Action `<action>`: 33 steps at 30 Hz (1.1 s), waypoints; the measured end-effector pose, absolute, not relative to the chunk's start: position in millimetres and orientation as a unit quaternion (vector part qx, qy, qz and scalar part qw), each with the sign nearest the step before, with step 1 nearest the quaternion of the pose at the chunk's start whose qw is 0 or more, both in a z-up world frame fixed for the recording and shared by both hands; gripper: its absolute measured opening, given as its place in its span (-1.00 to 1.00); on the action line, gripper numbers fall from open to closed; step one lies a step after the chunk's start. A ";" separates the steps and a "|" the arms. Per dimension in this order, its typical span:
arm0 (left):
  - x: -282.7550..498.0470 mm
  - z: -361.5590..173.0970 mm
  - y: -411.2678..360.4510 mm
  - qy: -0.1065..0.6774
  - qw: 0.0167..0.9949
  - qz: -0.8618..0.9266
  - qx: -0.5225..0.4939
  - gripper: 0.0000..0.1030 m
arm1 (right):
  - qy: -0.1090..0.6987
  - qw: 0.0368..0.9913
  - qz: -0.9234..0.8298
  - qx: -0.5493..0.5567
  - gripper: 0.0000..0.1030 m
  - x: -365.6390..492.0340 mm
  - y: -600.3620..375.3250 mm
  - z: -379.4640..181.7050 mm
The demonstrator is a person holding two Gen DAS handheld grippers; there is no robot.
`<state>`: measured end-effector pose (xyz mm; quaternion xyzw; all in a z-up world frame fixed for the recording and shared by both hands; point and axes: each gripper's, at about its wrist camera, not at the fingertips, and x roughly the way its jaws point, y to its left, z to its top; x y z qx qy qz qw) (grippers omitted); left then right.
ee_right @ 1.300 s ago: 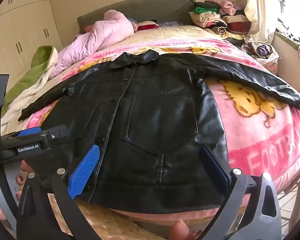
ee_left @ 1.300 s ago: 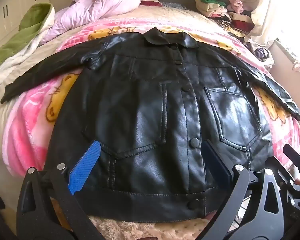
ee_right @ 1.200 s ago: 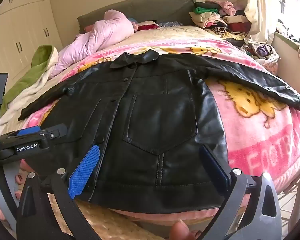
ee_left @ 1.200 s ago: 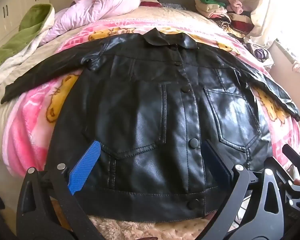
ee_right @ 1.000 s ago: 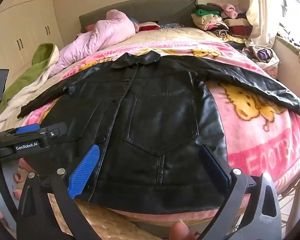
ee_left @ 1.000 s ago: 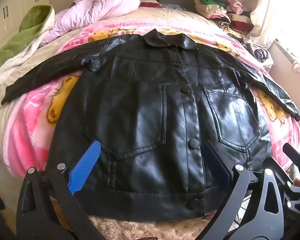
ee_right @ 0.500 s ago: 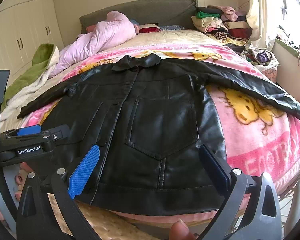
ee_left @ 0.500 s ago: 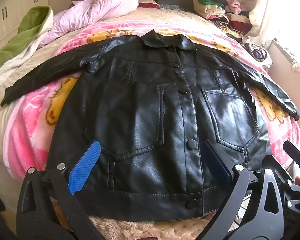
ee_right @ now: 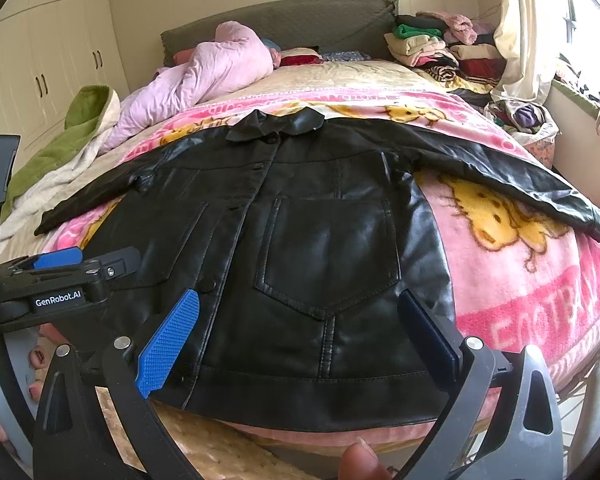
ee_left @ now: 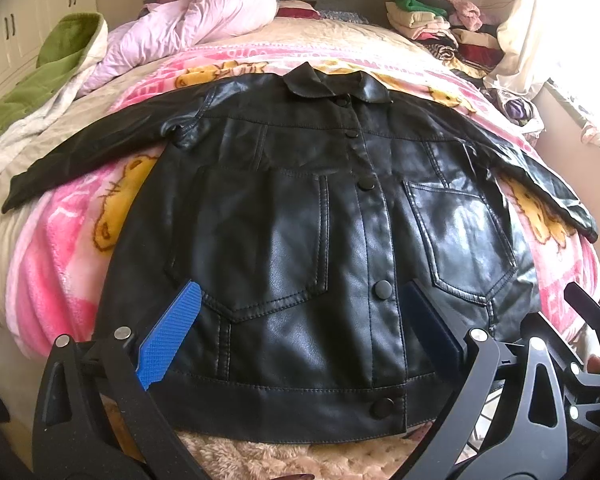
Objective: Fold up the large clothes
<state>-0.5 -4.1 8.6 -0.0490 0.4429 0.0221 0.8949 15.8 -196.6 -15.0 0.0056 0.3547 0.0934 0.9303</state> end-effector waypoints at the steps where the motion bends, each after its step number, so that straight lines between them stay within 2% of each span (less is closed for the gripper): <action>1: -0.1 9.0 -4.6 0.443 0.895 0.022 -0.050 0.82 | 0.355 0.930 0.094 0.006 0.92 15.8 -196.1 -14.9; 33: 11.1 13.7 -11.0 0.443 0.895 0.019 -0.048 0.82 | 0.353 0.930 0.102 0.013 0.92 27.2 -194.6 -8.2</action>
